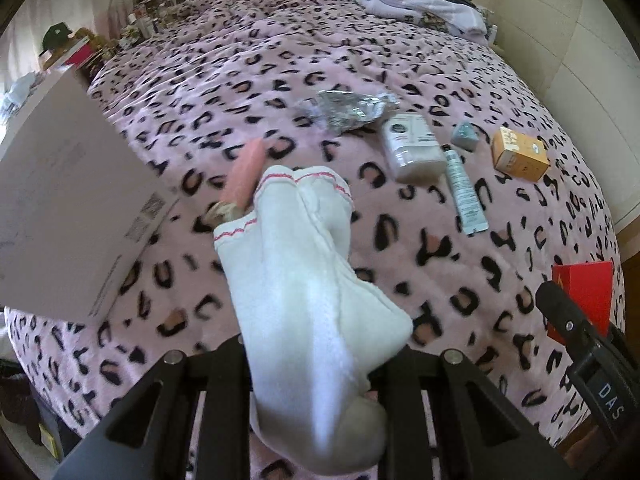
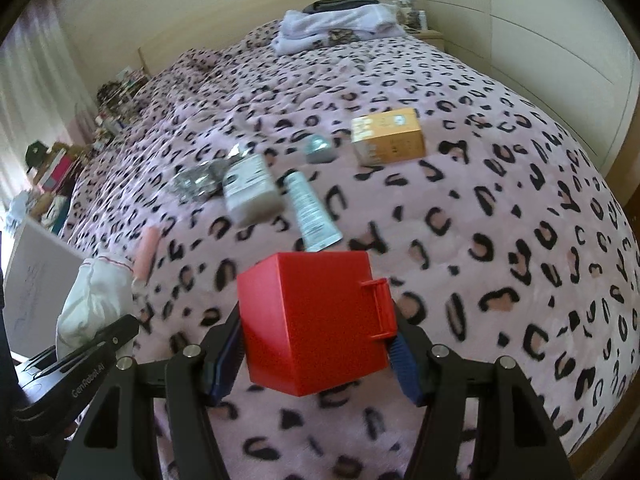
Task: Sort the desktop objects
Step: 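Lift and carry the glove and red case with both tools toward the box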
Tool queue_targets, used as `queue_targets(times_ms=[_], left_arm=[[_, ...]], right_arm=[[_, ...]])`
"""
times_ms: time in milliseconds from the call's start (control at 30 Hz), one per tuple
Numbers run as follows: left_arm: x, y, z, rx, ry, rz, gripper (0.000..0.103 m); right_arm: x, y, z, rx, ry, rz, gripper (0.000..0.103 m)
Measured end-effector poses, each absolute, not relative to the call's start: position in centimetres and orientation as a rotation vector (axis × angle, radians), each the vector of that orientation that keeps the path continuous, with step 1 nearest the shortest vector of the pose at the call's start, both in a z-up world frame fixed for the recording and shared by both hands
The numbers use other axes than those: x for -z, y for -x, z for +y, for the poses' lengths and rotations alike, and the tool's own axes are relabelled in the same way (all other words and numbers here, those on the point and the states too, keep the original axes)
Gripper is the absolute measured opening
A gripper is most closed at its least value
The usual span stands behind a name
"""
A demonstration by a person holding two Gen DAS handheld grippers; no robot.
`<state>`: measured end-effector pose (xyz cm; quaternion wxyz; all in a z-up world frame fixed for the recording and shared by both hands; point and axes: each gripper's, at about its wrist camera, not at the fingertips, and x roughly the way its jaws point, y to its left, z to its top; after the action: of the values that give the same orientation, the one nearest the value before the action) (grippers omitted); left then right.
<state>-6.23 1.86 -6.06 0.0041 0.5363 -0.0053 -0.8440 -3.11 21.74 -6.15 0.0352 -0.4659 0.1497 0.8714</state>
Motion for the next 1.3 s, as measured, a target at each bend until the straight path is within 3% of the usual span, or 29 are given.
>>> queue_targets(times_ms=[600,1300], left_arm=[[1.6,0.7,-8.6,2.589,-1.558,0.108,0.021],[-5.5,-0.1,-16.1,2.59,-1.393,0.221,0.022]], right_arm=[[1.1,0.9,10.0,-2.844,1.475,0.241,0.065],[-4.9,2.4,1.1,-3.021,1.44,0.078,0.065]])
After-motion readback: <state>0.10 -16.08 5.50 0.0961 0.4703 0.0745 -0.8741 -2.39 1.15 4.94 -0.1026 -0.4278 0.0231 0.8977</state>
